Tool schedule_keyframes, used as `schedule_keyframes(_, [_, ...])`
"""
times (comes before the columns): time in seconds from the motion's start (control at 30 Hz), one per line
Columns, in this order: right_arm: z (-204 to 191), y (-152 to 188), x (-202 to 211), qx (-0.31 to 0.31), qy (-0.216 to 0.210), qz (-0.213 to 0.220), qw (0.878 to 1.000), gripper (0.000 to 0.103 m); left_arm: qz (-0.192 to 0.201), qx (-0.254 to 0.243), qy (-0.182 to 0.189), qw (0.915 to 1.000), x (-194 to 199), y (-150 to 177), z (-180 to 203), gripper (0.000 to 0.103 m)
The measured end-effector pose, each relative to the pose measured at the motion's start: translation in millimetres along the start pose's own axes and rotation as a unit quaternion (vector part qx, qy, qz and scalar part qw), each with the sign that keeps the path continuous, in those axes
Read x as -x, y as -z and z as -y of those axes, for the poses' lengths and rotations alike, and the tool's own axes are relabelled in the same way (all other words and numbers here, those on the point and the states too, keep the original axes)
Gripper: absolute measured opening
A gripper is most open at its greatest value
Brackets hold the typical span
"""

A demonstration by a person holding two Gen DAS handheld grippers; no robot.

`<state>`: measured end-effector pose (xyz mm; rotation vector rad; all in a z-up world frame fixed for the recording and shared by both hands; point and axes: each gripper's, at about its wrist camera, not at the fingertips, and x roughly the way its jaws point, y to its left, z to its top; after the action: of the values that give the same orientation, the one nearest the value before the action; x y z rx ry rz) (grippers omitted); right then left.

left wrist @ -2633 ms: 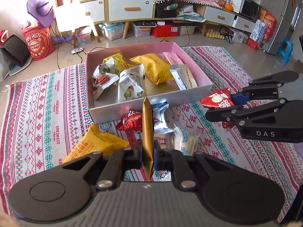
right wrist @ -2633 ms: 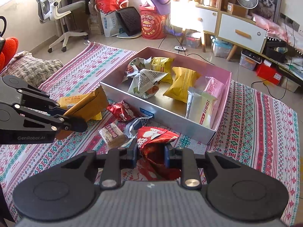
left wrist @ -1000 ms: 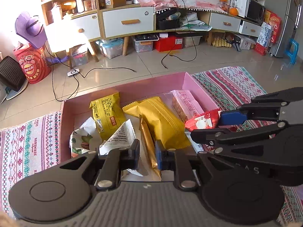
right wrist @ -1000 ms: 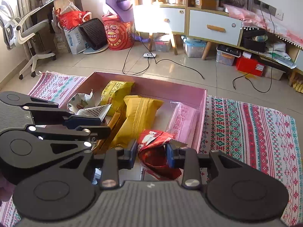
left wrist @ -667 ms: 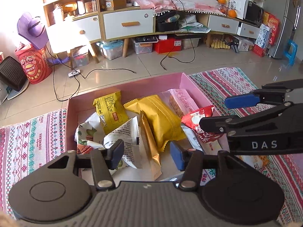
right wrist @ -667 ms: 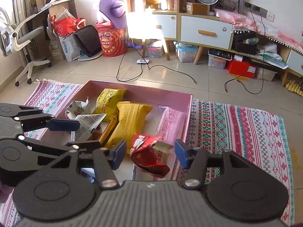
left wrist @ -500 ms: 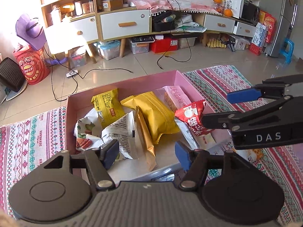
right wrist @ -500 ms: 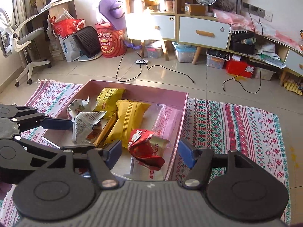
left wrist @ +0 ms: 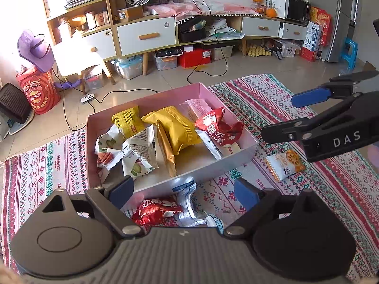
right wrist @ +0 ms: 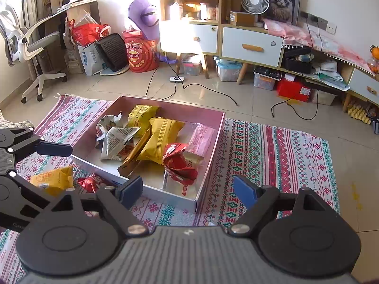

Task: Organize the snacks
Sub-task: 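Withdraw both tools from the tray toward the remaining snacks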

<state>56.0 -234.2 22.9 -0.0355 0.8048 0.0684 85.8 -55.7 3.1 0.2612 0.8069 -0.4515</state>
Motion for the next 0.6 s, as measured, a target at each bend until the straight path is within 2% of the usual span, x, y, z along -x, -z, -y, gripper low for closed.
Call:
schedule_keyframes(0.17, [-1,13,10,0.005,-0.003,-0.005,1.0,0.093,0.008,0.002,-0.014,0.9999,16,13,5,0.103])
schedule_keyframes(0.37, [-5,32,17,0.015,-0.01,-0.017,1.0,0.097,-0.003,0.016,-0.019,0.9997,25,31,5,0.103])
schedule_keyframes(0.6, [-8,55,18,0.033,-0.006,-0.024,0.999,0.101,-0.02,0.05,-0.033,0.998,24,66,0,0.103])
